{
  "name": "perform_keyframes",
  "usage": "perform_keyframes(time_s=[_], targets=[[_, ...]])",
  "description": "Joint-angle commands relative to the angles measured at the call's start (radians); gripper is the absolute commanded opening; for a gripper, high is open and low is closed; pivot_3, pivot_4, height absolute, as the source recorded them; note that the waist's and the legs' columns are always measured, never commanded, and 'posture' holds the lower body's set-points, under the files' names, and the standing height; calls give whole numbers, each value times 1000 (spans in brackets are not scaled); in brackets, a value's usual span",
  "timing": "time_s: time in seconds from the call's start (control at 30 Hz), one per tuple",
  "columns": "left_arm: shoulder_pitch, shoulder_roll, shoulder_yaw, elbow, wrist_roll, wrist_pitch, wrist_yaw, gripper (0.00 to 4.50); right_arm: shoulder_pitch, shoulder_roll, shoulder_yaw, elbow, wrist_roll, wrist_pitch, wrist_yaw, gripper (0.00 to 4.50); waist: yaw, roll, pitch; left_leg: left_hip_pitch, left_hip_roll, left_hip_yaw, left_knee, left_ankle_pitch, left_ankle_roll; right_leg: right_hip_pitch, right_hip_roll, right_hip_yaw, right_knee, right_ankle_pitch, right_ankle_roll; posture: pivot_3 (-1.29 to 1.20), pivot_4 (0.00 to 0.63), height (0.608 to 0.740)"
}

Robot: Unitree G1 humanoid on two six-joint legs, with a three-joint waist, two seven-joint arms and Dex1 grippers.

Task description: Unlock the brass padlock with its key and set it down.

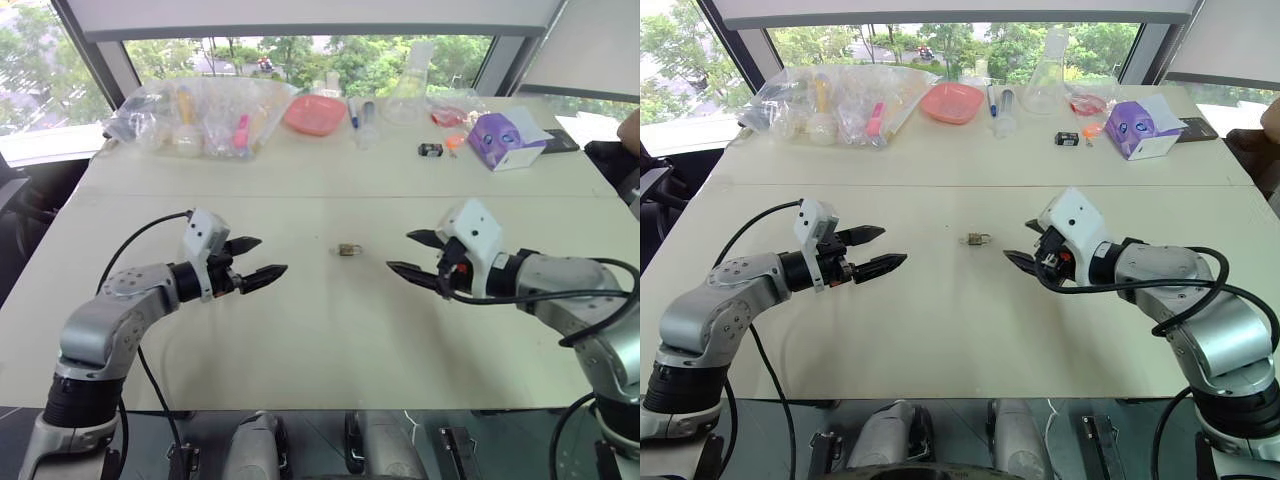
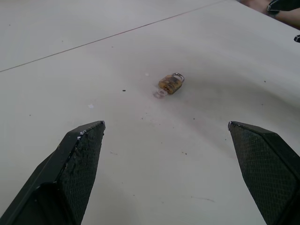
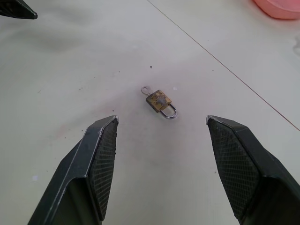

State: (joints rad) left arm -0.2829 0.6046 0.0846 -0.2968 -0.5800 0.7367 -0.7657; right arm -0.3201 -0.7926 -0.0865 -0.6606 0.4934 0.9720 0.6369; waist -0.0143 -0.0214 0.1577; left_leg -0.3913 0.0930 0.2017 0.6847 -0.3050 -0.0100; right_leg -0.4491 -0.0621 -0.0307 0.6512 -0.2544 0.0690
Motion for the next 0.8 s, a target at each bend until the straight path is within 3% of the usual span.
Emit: perform_keyframes(time_s=[0.03,0.6,0.8], targets=[[-9,-4,12,-18,-2,-33,0,4374,-8,-14,-6,-4,-5,-34,5,3092,0,0,0,0,0,0,0,0,0,0,0,0,0,0,0,0,150,733],[-20,11,12,34,-2,-65,-56,4374,-18,-33,6,26,-14,-64,15,3092,0,0,0,0,0,0,0,0,0,0,0,0,0,0,0,0,150,733],[-100,90,-39,111,42,-106,-170,4374,-121,-60,144,144,-78,-63,52,3092,-2,0,0,0,0,0,0,0,0,0,0,-1,0,0,0,0,150,733]])
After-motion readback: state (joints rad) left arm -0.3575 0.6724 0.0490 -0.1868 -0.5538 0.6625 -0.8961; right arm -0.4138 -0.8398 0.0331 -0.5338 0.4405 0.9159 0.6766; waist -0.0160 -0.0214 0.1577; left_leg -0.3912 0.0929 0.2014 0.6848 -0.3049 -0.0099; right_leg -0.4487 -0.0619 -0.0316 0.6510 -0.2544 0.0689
